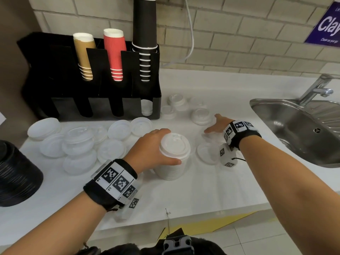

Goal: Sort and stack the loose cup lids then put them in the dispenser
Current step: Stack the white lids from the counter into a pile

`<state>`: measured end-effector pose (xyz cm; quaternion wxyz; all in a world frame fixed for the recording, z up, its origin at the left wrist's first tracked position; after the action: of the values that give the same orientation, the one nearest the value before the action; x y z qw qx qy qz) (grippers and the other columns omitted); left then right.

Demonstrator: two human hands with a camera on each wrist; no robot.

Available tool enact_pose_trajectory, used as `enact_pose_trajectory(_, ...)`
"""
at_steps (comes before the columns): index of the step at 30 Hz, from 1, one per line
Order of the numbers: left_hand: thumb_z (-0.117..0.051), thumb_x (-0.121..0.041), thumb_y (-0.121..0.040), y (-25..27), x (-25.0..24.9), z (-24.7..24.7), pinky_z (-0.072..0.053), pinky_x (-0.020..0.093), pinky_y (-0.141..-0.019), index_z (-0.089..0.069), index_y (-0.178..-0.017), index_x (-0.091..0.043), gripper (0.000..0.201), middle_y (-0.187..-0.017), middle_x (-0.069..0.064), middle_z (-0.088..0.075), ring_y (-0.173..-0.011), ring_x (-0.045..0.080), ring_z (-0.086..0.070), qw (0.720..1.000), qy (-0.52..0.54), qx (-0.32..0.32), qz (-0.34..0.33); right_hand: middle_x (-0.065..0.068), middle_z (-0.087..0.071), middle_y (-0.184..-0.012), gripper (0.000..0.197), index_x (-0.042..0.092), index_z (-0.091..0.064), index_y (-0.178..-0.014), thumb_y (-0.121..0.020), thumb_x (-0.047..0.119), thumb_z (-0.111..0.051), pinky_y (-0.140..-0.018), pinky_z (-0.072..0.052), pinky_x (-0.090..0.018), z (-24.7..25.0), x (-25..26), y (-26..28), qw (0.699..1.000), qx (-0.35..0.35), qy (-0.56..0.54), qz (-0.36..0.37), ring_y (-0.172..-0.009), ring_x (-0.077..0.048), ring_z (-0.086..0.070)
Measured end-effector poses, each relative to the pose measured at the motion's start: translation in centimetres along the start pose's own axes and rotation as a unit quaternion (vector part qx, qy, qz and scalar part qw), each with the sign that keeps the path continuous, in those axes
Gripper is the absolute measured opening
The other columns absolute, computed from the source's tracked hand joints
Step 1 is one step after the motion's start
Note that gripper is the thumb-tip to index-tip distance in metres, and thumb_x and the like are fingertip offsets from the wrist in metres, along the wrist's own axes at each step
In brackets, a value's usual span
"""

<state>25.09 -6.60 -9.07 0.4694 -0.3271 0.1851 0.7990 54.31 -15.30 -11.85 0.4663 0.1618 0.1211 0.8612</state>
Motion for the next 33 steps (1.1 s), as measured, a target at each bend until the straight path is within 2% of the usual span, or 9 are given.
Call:
enact_pose_trajectory(4, -0.088, -0.049, -0.058, 0.1, -0.1, 0.0, -0.045, 0.032, -0.096, -0.05, -0.128, -0.029, 0.082, -0.121, -0.009, -0.056, -0.11, 0.013, -0.052, 1.0, 0.002, 0.002, 0.002, -0.012, -0.027, -0.151, 0.095, 0.028, -0.013, -0.151, -0.078, 0.05, -0.071, -0.107, -0.033, -0.051, 0.3, 2.5, -2.1, 0.998, -0.028, 0.047, 0.04, -0.135, -0.04, -0.033)
enact_pose_trajectory(7, -0.089, -0.048, -0.057, 0.0, -0.2, 0.1, -0.045, 0.032, -0.096, -0.051, -0.127, -0.027, 0.082, -0.121, -0.01, -0.057, -0.11, 0.012, -0.053, 1.0, 0.003, 0.001, -0.001, -0.007, -0.027, -0.148, 0.083, 0.034, -0.03, -0.143, -0.073, 0.055, -0.07, -0.106, -0.035, -0.051, -0.2, 4.0, -3.5, 0.996, -0.037, 0.058, 0.05, -0.133, -0.04, -0.033)
enact_pose_trajectory(10, -0.089, -0.048, -0.057, 0.2, -0.1, 0.1, -0.044, 0.031, -0.098, -0.05, -0.131, -0.026, 0.086, -0.124, -0.009, -0.056, -0.112, 0.012, -0.053, 1.0, 0.002, 0.003, 0.003, -0.008, -0.038, -0.133, 0.073, 0.026, -0.039, -0.128, -0.066, 0.054, -0.069, -0.097, -0.041, -0.052, -1.0, 4.9, -4.5, 0.995, -0.048, 0.073, 0.056, -0.122, -0.038, -0.041)
enact_pose_trajectory(14, -0.089, -0.049, -0.057, 0.2, 0.0, 0.1, -0.043, 0.028, -0.097, -0.048, -0.132, -0.027, 0.088, -0.127, -0.01, -0.055, -0.112, 0.011, -0.052, 1.0, 0.0, 0.0, 0.004, -0.016, -0.041, -0.132, 0.059, 0.016, -0.036, -0.128, -0.082, 0.04, -0.064, -0.095, -0.043, -0.05, -0.6, 5.6, -5.2, 0.991, -0.074, 0.092, 0.055, -0.12, -0.04, -0.041)
enact_pose_trajectory(18, -0.089, -0.048, -0.057, 0.2, 0.0, 0.1, -0.043, 0.03, -0.099, -0.049, -0.131, -0.027, 0.086, -0.125, -0.01, -0.055, -0.112, 0.012, -0.053, 1.0, 0.012, 0.002, 0.004, -0.018, -0.041, -0.13, 0.057, 0.019, -0.033, -0.131, -0.086, 0.04, -0.061, -0.093, -0.039, -0.045, 0.8, 5.3, -4.6, 0.994, -0.087, 0.029, 0.06, -0.119, -0.041, -0.042)
enact_pose_trajectory(21, -0.089, -0.047, -0.058, 0.2, 0.2, 0.0, -0.043, 0.032, -0.1, -0.049, -0.131, -0.029, 0.085, -0.125, -0.011, -0.054, -0.113, 0.011, -0.052, 1.0, 0.02, -0.002, 0.003, -0.012, -0.048, -0.114, 0.055, 0.022, -0.036, -0.13, -0.087, 0.048, -0.058, -0.081, -0.045, -0.037, 3.7, 4.9, -2.4, 0.98, -0.065, -0.169, 0.08, -0.101, -0.033, -0.053)
enact_pose_trajectory(25, -0.087, -0.047, -0.062, 0.5, 0.5, -0.5, -0.041, 0.038, -0.103, -0.044, -0.135, -0.03, 0.086, -0.131, -0.012, -0.049, -0.12, 0.013, -0.049, 0.999, 0.042, 0.0, 0.004, -0.002, -0.055, -0.108, 0.03, 0.024, -0.055, -0.113, -0.087, 0.041, -0.055, -0.079, -0.049, -0.031, 5.7, 4.8, 3.1, 0.898, -0.024, -0.416, 0.137, -0.093, -0.022, -0.054)
enact_pose_trajectory(27, -0.085, -0.046, -0.064, 0.6, 0.5, -0.7, -0.041, 0.038, -0.104, -0.042, -0.137, -0.03, 0.087, -0.134, -0.012, -0.045, -0.122, 0.014, -0.048, 0.999, 0.046, -0.002, 0.004, 0.002, -0.057, -0.101, 0.018, 0.031, -0.058, -0.104, -0.087, 0.035, -0.057, -0.075, -0.047, -0.027, 5.0, 5.0, 6.0, 0.886, 0.004, -0.427, 0.179, -0.09, -0.018, -0.055)
enact_pose_trajectory(33, -0.082, -0.05, -0.067, 0.8, 0.7, -1.0, -0.043, 0.036, -0.102, -0.037, -0.144, -0.031, 0.092, -0.129, -0.012, -0.035, -0.119, 0.015, -0.049, 0.999, 0.038, -0.004, 0.0, 0.007, -0.059, -0.118, 0.034, 0.034, -0.058, -0.112, -0.081, 0.028, -0.072, -0.079, -0.048, -0.018, 0.7, 6.3, 14.2, 0.895, -0.003, -0.331, 0.298, -0.102, -0.009, -0.058)
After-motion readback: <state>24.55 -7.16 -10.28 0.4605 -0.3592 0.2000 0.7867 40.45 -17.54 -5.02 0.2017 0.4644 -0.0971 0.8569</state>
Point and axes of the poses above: each hand's wrist, its own y-axis away from the middle knuckle, its own z-axis out of the back of the hand, x = y × z, the point moved 5 cm from there along -y, towards the middle knuckle
